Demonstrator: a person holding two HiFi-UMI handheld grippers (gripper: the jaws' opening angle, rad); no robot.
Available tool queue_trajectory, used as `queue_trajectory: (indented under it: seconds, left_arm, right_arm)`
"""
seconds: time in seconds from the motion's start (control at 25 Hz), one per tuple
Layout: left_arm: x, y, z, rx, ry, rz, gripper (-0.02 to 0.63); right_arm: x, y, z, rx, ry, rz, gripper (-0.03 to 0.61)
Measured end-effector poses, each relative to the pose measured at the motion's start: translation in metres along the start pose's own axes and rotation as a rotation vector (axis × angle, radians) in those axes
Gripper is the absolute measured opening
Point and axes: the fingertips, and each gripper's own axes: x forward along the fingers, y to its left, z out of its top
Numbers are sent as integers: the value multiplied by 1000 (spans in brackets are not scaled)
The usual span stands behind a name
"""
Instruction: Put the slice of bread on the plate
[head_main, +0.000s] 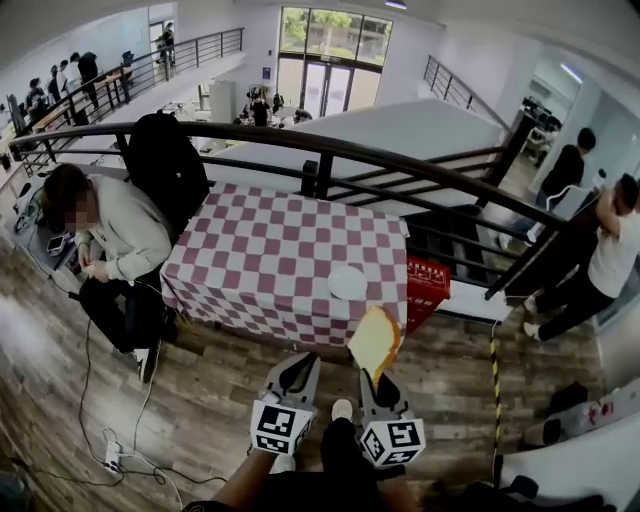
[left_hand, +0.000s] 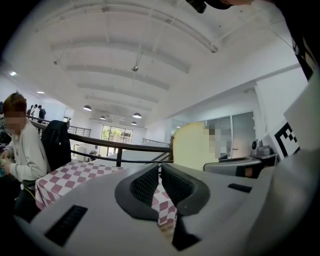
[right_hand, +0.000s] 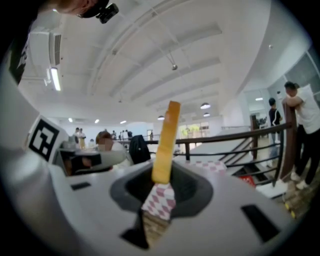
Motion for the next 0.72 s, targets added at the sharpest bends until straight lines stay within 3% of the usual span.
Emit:
queue_trajectory:
  seconds: [0.16,0.32,0.56,0.72]
  left_arm:
    - [46,10,-3,-13,18,30,38]
    - [107,16,20,-21,-10,59,38]
    - [191,14,38,-34,-21,83,38]
    - [227,23,34,-106,-12,134,38]
  right_arm:
    - [41,-36,7,8,7,25,97]
    - [89,-75,35,-9,-34,87,97]
    - [140,-117,83,-188,-97,141,97]
    - [161,-141,96,-180,-119,192,97]
